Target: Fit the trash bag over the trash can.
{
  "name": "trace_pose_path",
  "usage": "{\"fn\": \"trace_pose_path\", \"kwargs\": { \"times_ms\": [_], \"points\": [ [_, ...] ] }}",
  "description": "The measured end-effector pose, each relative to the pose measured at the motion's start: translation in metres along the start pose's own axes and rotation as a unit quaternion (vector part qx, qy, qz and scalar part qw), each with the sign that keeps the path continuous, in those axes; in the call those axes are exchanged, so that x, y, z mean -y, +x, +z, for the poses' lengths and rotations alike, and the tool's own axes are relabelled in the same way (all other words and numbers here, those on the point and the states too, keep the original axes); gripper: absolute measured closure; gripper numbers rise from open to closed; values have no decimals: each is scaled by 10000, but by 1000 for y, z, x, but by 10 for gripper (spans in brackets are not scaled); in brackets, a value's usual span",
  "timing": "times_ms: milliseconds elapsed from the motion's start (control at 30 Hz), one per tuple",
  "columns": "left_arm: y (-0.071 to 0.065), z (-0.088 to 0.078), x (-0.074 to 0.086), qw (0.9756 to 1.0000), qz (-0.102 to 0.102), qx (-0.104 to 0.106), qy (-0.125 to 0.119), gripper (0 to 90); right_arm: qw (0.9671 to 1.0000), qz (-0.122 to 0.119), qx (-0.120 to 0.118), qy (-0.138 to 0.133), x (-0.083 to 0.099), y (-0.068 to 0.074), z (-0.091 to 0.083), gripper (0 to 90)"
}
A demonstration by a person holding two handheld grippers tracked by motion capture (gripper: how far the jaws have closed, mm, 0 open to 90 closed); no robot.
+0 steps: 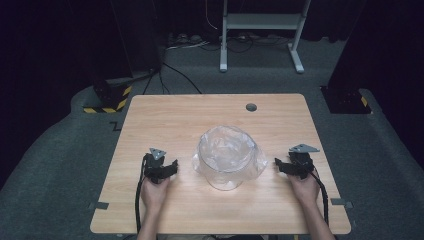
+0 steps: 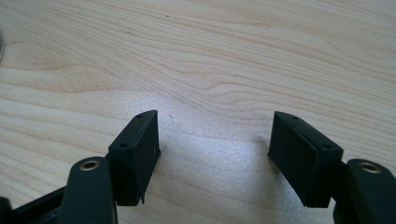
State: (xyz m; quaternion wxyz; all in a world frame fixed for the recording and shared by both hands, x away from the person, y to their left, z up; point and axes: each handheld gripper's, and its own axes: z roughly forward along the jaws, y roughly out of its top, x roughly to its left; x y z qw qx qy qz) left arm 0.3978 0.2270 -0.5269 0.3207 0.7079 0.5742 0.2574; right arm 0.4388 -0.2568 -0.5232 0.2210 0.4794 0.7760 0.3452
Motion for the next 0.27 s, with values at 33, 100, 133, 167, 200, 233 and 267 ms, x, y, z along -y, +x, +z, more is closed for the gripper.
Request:
{"fn": "trace_pose_path", "kwargs": {
  "times_ms": [33, 100, 133, 167, 200, 233, 267],
  "points": [
    [0, 0, 0, 10000, -3, 0, 3, 325, 10000, -1, -1, -1, 0, 0, 0, 332],
    [0, 0, 0, 10000, 0, -2, 1, 325, 10000, -1, 1, 0, 0, 0, 0, 332],
    [0, 0, 0, 10000, -6, -5, 3, 325, 10000, -1, 0, -1, 0, 0, 0, 332],
    [0, 0, 0, 10000, -6, -8, 4, 325, 10000, -2, 0, -1, 0, 0, 0, 332],
    [0, 0, 0, 10000, -6, -9, 4, 325, 10000, -1, 0, -1, 0, 0, 0, 332],
    [0, 0, 0, 10000, -7, -10, 4, 325, 10000, -2, 0, -1, 0, 0, 0, 332],
    [0, 0, 0, 10000, -8, -11, 3, 325, 10000, -2, 0, 0, 0, 0, 0, 332]
  ]
}}
